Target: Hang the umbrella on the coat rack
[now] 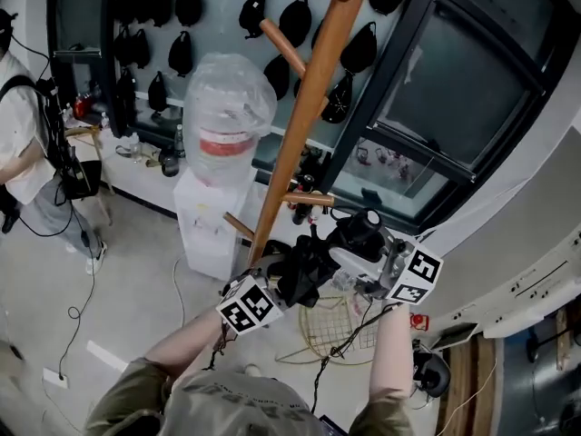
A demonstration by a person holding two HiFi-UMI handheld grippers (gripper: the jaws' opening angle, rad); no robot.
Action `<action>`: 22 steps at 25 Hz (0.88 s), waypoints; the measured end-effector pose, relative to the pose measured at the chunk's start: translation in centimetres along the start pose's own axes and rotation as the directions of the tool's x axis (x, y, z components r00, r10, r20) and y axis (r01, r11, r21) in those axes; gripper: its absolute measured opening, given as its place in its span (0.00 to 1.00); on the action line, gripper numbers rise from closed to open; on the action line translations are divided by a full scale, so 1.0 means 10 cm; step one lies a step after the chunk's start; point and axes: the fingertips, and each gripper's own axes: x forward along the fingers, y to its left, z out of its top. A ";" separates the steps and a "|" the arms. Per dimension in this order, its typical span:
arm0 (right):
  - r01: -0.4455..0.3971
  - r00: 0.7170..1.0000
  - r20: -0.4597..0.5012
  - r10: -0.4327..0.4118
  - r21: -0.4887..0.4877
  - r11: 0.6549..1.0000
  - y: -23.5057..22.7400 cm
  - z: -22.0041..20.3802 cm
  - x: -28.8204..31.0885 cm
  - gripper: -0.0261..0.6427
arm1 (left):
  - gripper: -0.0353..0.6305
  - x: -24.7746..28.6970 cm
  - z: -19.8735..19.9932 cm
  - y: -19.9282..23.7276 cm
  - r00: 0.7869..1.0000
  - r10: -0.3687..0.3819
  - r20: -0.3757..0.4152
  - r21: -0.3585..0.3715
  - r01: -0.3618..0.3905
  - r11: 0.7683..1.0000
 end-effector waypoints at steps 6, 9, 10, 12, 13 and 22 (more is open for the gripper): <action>-0.090 0.996 0.002 0.090 0.024 0.996 -0.14 -0.03 0.17 0.36 | 0.49 -0.06 -0.04 0.18 0.997 0.065 -0.038 -0.002 -0.065 0.998; -0.109 0.994 -0.005 0.109 0.052 0.993 -0.18 -0.14 0.23 0.36 | 0.48 -0.09 -0.13 0.20 0.995 0.076 -0.066 -0.001 -0.076 0.997; -0.111 0.994 -0.002 0.111 0.061 0.992 -0.19 -0.17 0.25 0.36 | 0.48 -0.09 -0.16 0.21 0.994 0.078 -0.072 -0.005 -0.079 0.997; -0.114 0.993 0.003 0.115 0.078 0.990 -0.22 -0.23 0.27 0.36 | 0.48 -0.10 -0.21 0.23 0.993 0.081 -0.083 -0.010 -0.082 0.997; -0.117 0.993 0.005 0.117 0.085 0.989 -0.23 -0.25 0.28 0.36 | 0.48 -0.10 -0.24 0.24 0.993 0.082 -0.087 -0.012 -0.083 0.996; -0.128 0.992 0.032 0.124 0.146 0.981 -0.33 -0.44 0.28 0.36 | 0.48 -0.08 -0.40 0.25 0.988 0.082 -0.133 -0.022 -0.085 0.996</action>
